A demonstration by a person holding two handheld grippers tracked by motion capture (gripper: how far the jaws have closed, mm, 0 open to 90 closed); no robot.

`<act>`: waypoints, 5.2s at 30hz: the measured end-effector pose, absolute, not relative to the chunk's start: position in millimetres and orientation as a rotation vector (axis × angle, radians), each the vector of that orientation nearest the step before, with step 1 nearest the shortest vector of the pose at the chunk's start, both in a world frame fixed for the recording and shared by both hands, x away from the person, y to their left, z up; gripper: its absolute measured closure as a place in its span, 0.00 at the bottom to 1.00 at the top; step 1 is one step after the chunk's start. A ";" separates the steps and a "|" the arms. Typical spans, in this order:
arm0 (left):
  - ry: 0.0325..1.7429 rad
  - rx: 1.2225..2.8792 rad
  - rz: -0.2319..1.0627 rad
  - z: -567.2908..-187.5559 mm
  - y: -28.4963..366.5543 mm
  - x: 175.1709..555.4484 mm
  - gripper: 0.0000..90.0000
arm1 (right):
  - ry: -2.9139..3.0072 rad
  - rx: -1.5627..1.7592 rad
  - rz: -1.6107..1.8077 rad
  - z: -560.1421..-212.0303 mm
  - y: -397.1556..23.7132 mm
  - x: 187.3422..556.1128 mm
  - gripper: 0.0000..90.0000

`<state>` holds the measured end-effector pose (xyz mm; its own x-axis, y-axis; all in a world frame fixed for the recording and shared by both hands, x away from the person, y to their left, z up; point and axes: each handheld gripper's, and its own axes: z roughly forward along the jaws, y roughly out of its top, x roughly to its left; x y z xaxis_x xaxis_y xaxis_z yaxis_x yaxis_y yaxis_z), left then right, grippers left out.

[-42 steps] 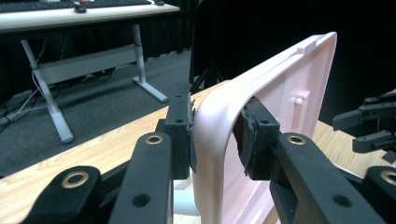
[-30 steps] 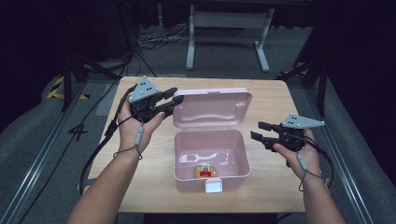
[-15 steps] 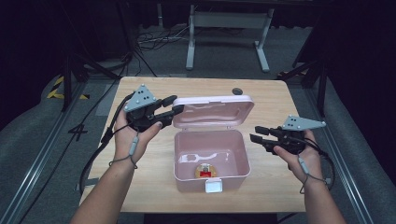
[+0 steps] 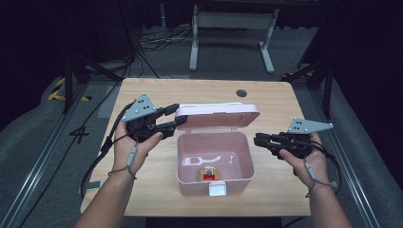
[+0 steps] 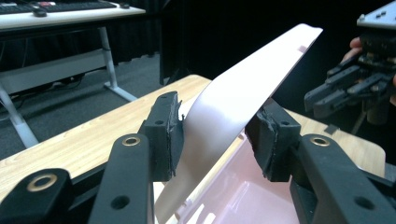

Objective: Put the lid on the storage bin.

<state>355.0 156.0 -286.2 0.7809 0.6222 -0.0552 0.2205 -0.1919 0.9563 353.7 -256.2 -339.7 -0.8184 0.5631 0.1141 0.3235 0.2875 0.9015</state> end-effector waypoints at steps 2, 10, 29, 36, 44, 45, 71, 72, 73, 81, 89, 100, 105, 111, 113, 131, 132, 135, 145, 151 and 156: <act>0.648 1.779 0.410 -286.0 156.3 352.5 0.60 | 2.339 0.796 1.562 -336.8 -253.6 350.5 0.90; 0.619 1.812 0.375 -286.7 160.3 348.1 0.57 | 2.357 0.750 1.577 -334.8 -249.1 347.0 0.92; 0.595 1.861 0.234 -295.3 172.6 341.6 0.57 | 2.379 0.689 1.633 -327.9 -244.4 347.2 1.00; 0.586 1.882 0.189 -294.1 176.2 338.2 0.59 | 2.361 0.679 1.668 -326.5 -247.5 344.4 1.00; 0.563 1.935 0.166 -295.5 176.3 334.9 0.59 | 2.366 0.650 1.699 -326.0 -247.1 342.6 1.00; 0.563 1.943 0.163 -295.8 176.3 334.5 0.59 | 2.369 0.649 1.699 -326.2 -246.9 342.8 1.00; 0.595 2.052 0.203 -298.6 202.5 333.3 0.47 | 2.409 0.634 1.690 -327.5 -247.5 343.2 1.00; 0.604 2.043 0.209 -298.9 204.6 334.3 0.47 | 2.412 0.633 1.686 -327.4 -247.7 343.2 1.00; 0.607 2.034 0.210 -299.2 206.5 335.7 0.46 | 2.418 0.634 1.682 -327.2 -248.3 343.2 1.00; 0.725 1.951 0.298 -310.3 227.3 355.8 0.41 | 2.454 0.628 1.661 -326.4 -248.8 341.4 1.00; 0.807 1.901 0.378 -318.6 242.2 369.0 0.39 | 2.492 0.625 1.614 -326.5 -250.0 339.1 1.00; 0.867 1.869 0.442 -336.4 252.5 390.3 0.37 | 2.559 0.626 1.539 -327.7 -251.7 335.9 1.00; 0.884 1.873 0.438 -343.1 253.2 397.0 0.37 | 2.604 0.614 1.495 -329.1 -251.8 334.5 1.00; 0.913 1.896 0.449 -354.0 255.5 406.5 0.35 | 2.658 0.626 1.435 -332.8 -250.9 334.0 1.00; 0.925 1.897 0.448 -356.6 256.6 408.5 0.35 | 2.670 0.621 1.425 -333.4 -250.1 333.4 1.00; 0.961 1.952 0.449 -372.0 254.1 420.7 0.35 | 2.811 0.571 1.298 -337.7 -245.8 327.3 1.00; 0.959 1.955 0.448 -372.3 254.1 421.0 0.35 | 2.816 0.573 1.294 -337.8 -245.9 327.0 1.00; 0.956 1.957 0.448 -372.6 253.9 421.2 0.35 | 2.828 0.570 1.278 -338.3 -246.2 326.9 1.00; 0.962 1.962 0.443 -374.0 252.4 421.8 0.34 | 2.892 0.552 1.210 -340.8 -244.2 325.5 1.00; 0.960 1.973 0.432 -375.7 249.6 422.3 0.34 | 2.923 0.548 1.169 -341.9 -243.2 324.2 1.00; 0.958 1.986 0.426 -377.5 246.9 422.8 0.34 | 2.940 0.537 1.148 -342.7 -241.8 323.7 1.00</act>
<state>422.8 246.9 -377.5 0.6456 0.7613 -0.0608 0.4652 -0.3289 0.8219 323.7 -241.8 -342.7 -0.9420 0.2862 0.1754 0.3294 0.6867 0.6480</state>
